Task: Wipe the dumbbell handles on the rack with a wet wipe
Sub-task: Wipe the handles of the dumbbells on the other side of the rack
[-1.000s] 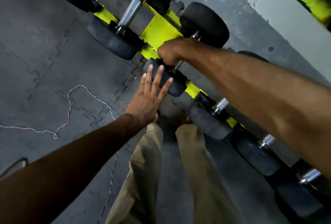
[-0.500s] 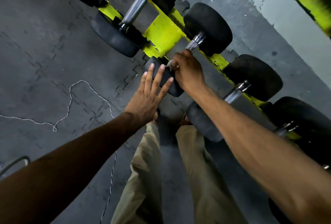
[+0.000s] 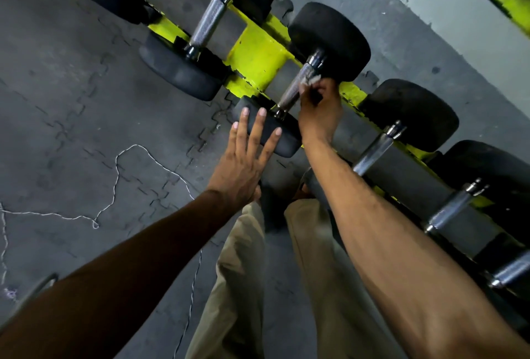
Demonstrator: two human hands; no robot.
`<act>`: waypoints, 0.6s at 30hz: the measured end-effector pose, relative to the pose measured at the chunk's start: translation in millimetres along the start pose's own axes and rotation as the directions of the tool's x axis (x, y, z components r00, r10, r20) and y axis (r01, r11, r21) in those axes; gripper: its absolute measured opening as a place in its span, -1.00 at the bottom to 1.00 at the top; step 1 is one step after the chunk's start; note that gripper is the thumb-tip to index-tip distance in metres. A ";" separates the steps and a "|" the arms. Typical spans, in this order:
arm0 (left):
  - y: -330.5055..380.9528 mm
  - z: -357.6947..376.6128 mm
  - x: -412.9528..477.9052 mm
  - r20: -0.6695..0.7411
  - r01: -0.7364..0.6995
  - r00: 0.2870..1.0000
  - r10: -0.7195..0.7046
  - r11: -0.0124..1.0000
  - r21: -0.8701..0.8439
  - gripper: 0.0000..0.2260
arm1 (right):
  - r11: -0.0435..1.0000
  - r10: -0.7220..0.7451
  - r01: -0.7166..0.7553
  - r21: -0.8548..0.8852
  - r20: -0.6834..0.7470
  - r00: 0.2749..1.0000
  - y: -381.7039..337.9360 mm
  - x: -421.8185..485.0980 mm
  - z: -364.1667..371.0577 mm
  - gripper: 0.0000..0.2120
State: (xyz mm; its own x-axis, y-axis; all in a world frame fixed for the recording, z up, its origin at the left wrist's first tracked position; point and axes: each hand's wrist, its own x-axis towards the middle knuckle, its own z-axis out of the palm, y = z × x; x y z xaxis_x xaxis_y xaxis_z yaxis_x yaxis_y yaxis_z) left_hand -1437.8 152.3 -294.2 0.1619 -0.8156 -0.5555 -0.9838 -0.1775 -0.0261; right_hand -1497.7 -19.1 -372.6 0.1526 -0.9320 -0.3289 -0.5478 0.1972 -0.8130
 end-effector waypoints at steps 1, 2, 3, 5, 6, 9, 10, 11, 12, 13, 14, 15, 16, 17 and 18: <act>-0.7 -1.1 0.1 0.004 0.000 1.000 0.000 1.000 0.002 0.27 | 0.994 0.091 -0.092 0.059 0.028 0.995 1.6 1.3 2.0 -0.85; -1.4 -2.2 0.3 0.005 -0.002 1.000 0.002 1.000 0.004 0.27 | 0.964 0.202 -0.209 0.167 0.058 0.978 1.2 7.3 5.0 -0.87; -2.2 -3.1 0.6 0.000 -0.004 1.000 0.004 1.000 0.005 0.26 | 0.890 0.306 -0.325 0.318 0.111 0.946 -0.5 17.0 8.6 -0.90; -3.5 -3.3 1.3 -0.015 -0.011 1.000 0.011 1.000 -0.002 0.24 | 0.677 0.437 -0.480 0.558 0.220 0.872 -7.4 36.1 10.9 -0.88; -4.1 -1.7 2.0 -0.020 -0.014 1.000 0.014 1.000 -0.003 0.24 | 0.583 0.480 -0.537 0.610 0.274 0.833 -12.3 39.5 9.0 -0.87; -4.8 2.8 2.0 -0.027 -0.027 0.999 0.027 0.999 -0.021 0.23 | 0.380 0.506 -0.654 0.654 0.444 0.739 -10.6 44.0 10.8 -0.84; -4.5 2.3 0.3 -0.026 -0.035 0.999 0.035 0.999 -0.030 0.22 | 0.342 0.528 -0.678 0.651 0.464 0.712 -11.1 47.0 11.7 -0.80; -4.3 3.3 -1.0 -0.029 -0.040 0.999 0.039 0.999 -0.030 0.20 | 0.294 0.522 -0.677 0.675 0.480 0.705 -12.9 51.4 13.3 -0.79; -4.7 4.8 -1.1 -0.036 -0.040 0.999 0.039 0.999 -0.019 0.18 | 0.235 0.504 -0.677 0.697 0.508 0.698 -18.1 55.8 13.3 -0.79; -5.0 5.5 0.2 -0.046 -0.039 0.998 0.038 0.999 -0.008 0.16 | 0.184 0.488 -0.662 0.727 0.517 0.703 -20.1 63.3 16.2 -0.79; -5.4 4.5 1.5 -0.049 -0.038 0.998 0.037 0.999 -0.008 0.15 | 0.190 0.497 -0.641 0.744 0.491 0.716 -22.1 67.1 19.8 -0.79; -5.7 2.8 2.5 -0.046 -0.042 0.998 0.041 0.999 -0.014 0.14 | 0.204 0.515 -0.617 0.760 0.453 0.728 -23.1 66.8 22.4 -0.81; -5.8 0.8 1.7 -0.035 -0.048 0.998 0.047 0.999 -0.018 0.13 | 0.303 0.550 -0.578 0.758 0.357 0.755 -26.2 60.7 22.3 -0.87; -5.7 -0.2 -0.2 -0.023 -0.052 0.998 0.052 0.999 -0.013 0.13 | 0.414 0.549 -0.546 0.728 0.279 0.788 -22.5 52.5 23.2 -0.92; -6.0 -0.3 -1.5 -0.014 -0.056 0.998 0.055 0.998 0.000 0.14 | 0.569 0.552 -0.508 0.647 0.158 0.819 -22.5 40.6 20.2 -0.87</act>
State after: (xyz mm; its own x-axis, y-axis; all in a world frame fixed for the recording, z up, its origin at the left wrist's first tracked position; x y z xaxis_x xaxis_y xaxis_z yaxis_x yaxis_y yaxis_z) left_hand -1432.1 154.5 -293.0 0.1081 -0.8318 -0.5445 -0.9912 -0.1320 0.0049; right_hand -1462.6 -55.2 -377.4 -0.0478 -0.6058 -0.7942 0.1429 0.7827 -0.6057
